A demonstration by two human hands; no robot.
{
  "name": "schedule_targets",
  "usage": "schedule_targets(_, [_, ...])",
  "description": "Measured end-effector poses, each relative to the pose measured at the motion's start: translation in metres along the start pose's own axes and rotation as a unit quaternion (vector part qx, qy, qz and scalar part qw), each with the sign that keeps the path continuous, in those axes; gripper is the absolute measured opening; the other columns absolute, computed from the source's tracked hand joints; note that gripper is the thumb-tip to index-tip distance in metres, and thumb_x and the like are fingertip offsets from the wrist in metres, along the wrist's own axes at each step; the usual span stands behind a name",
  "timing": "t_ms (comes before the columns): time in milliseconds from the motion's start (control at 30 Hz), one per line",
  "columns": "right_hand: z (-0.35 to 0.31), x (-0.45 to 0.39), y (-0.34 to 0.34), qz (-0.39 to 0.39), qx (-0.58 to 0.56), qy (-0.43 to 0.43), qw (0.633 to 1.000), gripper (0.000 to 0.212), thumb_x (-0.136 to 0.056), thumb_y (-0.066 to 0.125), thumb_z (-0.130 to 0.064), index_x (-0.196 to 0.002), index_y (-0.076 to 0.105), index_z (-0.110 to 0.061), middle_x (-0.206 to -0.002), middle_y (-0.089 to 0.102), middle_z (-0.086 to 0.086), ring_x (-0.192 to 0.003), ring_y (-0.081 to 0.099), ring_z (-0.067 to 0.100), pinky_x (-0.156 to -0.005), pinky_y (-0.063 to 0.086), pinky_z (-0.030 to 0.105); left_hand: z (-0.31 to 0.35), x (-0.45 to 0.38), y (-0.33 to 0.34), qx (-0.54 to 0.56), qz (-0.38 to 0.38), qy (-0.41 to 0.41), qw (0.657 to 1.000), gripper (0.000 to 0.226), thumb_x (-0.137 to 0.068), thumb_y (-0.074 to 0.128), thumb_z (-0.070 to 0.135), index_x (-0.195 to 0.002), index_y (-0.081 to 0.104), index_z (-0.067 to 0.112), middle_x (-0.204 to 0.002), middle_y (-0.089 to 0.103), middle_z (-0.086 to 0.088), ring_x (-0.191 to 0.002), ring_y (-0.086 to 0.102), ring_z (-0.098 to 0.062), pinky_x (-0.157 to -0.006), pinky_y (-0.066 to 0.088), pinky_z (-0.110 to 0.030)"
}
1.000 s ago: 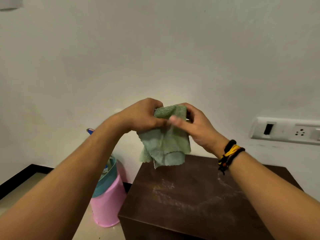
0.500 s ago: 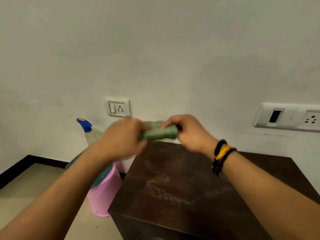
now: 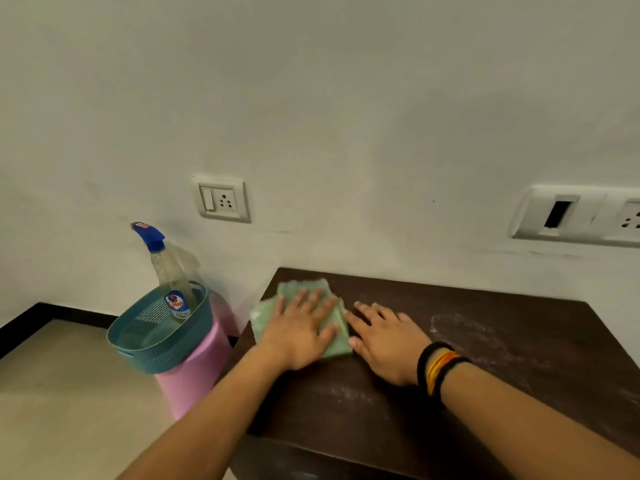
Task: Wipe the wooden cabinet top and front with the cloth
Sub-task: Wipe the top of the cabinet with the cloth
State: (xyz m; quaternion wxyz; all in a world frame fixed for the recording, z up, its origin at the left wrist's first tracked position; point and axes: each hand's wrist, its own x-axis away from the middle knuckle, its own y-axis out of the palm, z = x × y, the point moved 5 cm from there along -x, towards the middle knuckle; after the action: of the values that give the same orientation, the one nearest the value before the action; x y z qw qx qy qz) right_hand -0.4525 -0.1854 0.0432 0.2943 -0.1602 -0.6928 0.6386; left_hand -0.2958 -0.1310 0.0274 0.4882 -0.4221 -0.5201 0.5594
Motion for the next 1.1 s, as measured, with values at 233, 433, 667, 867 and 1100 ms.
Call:
schedule_targets(233, [0.015,0.005,0.015,0.057,-0.065,0.009,0.996,0.098,-0.076,-0.016,-0.074,-0.161,0.001,-0.029,-0.171,0.001,-0.003,-0.156,-0.002,0.018,-0.123,0.001,0.038,0.014,0.038,0.001,-0.019,0.007,-0.055,0.998,0.069,-0.1,0.007,0.057,-0.16,-0.003,0.025,-0.165,-0.011,0.007,-0.155,-0.009,-0.022,-0.125,-0.004,-0.047])
schedule_targets(433, [0.017,0.003,0.016,0.077,-0.098,0.002,0.992,0.087,-0.089,-0.005,-0.07,-0.16,-0.01,-0.021,-0.17,-0.002,-0.003,-0.156,-0.004,0.016,-0.123,-0.003,0.033,-0.04,-0.06,-0.01,0.03,0.014,-0.121,0.992,0.062,-0.103,0.012,0.055,-0.16,0.009,0.032,-0.169,0.01,0.003,-0.156,0.004,-0.028,-0.126,0.005,-0.046])
schedule_targets(667, [0.019,0.001,0.018,0.093,-0.116,-0.002,0.989,0.097,-0.08,-0.014,-0.075,-0.159,-0.013,-0.018,-0.17,-0.008,0.001,-0.155,-0.006,0.015,-0.12,-0.007,0.028,0.033,-0.034,0.003,0.022,0.023,0.014,0.999,0.06,-0.104,0.019,0.054,-0.16,0.008,0.035,-0.169,0.006,0.009,-0.156,0.001,-0.022,-0.125,0.002,-0.042])
schedule_targets(867, [0.021,0.003,0.019,0.096,-0.116,-0.008,0.989,0.081,-0.096,0.002,-0.068,-0.161,-0.007,-0.02,-0.17,-0.002,0.0,-0.156,-0.002,0.013,-0.123,-0.003,0.03,-0.038,0.03,0.005,0.021,0.044,-0.139,0.989,0.064,-0.099,0.007,0.059,-0.159,0.003,0.036,-0.166,-0.004,0.008,-0.155,0.002,-0.021,-0.124,0.005,-0.045])
schedule_targets(1100, [0.018,0.002,0.02,0.086,-0.107,-0.009,0.99,0.082,-0.094,-0.001,-0.069,-0.162,0.001,-0.023,-0.17,0.001,-0.004,-0.156,-0.003,0.013,-0.124,-0.002,0.033,-0.012,-0.03,-0.002,0.045,-0.012,-0.092,0.995,0.06,-0.105,0.016,0.05,-0.161,0.008,0.029,-0.17,0.0,-0.004,-0.156,-0.002,-0.027,-0.126,0.001,-0.043])
